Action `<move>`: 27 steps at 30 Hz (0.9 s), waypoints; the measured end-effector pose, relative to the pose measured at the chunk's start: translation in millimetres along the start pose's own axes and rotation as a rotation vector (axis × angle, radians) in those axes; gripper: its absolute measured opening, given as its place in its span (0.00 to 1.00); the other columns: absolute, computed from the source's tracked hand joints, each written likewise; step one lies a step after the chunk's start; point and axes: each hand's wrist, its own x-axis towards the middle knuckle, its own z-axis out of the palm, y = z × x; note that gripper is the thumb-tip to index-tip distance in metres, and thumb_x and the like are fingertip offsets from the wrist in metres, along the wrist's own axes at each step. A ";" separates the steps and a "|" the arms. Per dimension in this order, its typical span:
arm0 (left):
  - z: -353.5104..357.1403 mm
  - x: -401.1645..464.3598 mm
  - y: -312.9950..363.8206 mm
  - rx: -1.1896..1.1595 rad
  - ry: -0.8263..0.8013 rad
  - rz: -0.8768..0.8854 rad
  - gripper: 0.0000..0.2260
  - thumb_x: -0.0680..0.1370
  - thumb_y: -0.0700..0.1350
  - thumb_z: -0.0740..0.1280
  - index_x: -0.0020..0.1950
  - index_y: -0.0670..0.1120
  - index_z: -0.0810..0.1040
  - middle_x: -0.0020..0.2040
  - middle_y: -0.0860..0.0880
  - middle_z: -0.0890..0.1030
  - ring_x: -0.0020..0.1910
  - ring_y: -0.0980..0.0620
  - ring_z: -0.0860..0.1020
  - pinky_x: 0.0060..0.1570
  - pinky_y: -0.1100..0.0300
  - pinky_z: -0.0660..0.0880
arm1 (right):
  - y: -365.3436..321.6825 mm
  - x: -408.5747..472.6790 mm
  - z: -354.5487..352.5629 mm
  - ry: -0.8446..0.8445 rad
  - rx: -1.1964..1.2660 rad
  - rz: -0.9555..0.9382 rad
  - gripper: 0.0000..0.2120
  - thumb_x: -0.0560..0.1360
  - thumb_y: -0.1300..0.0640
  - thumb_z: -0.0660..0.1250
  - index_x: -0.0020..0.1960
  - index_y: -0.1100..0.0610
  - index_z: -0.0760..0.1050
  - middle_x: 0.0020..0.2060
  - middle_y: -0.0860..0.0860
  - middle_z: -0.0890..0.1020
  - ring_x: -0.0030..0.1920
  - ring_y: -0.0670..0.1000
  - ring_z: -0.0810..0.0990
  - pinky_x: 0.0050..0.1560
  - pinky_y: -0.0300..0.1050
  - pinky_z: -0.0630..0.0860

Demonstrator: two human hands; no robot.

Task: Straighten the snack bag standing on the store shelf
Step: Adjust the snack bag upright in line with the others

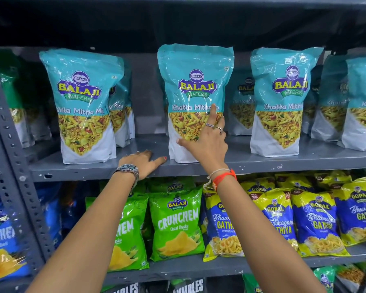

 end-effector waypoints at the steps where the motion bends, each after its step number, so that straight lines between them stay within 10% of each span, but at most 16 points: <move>1: 0.0 0.3 -0.1 0.003 0.000 0.003 0.36 0.72 0.70 0.45 0.70 0.48 0.66 0.72 0.45 0.69 0.67 0.44 0.70 0.61 0.49 0.68 | 0.0 1.3 2.3 -0.003 0.006 0.000 0.59 0.62 0.38 0.75 0.77 0.50 0.39 0.74 0.64 0.54 0.67 0.68 0.66 0.58 0.61 0.73; 27: -1.5 -3.4 3.2 0.005 -0.004 0.006 0.36 0.73 0.69 0.45 0.72 0.48 0.64 0.73 0.44 0.67 0.69 0.43 0.68 0.63 0.49 0.67 | 6.0 6.7 17.2 0.011 0.014 -0.024 0.57 0.63 0.36 0.74 0.77 0.48 0.41 0.74 0.62 0.55 0.69 0.67 0.65 0.58 0.63 0.73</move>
